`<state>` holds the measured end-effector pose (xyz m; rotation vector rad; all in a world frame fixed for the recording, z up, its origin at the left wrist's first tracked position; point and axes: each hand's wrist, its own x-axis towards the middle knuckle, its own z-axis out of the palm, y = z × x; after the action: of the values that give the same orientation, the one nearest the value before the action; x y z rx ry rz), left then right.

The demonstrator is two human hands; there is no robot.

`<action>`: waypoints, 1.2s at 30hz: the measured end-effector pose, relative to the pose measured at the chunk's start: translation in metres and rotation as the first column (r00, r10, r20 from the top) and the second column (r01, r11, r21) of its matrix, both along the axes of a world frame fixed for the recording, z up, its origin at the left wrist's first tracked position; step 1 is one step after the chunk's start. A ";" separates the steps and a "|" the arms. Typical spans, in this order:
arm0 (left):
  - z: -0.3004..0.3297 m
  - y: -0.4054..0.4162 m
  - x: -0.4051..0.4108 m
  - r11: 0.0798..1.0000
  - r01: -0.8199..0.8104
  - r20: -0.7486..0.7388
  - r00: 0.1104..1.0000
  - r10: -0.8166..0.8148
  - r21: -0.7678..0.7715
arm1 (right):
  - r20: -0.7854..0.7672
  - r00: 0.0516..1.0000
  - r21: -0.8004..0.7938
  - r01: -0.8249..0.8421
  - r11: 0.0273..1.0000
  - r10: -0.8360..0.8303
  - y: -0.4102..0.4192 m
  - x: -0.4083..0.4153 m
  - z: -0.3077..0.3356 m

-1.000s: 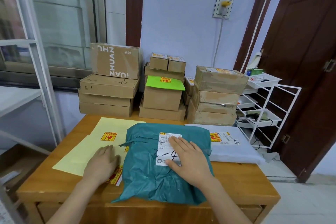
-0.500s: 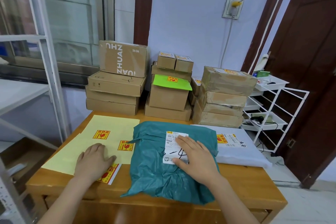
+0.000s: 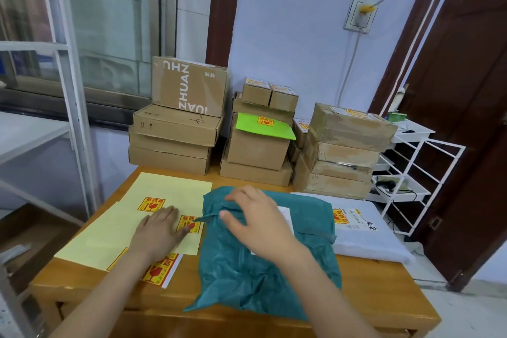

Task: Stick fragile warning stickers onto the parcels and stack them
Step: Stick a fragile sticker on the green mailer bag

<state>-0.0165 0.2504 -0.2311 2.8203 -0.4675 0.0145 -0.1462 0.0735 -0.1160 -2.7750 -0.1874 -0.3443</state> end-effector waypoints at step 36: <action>-0.011 0.021 0.004 0.952 -0.068 0.080 0.992 0.096 -0.300 | -0.248 0.935 0.216 0.307 0.927 -0.252 0.093 0.101 -0.112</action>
<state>-0.0127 0.2713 -0.2417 2.5476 -0.3352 0.2167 -0.0453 0.1666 -0.2282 -2.5584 0.2934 -0.1202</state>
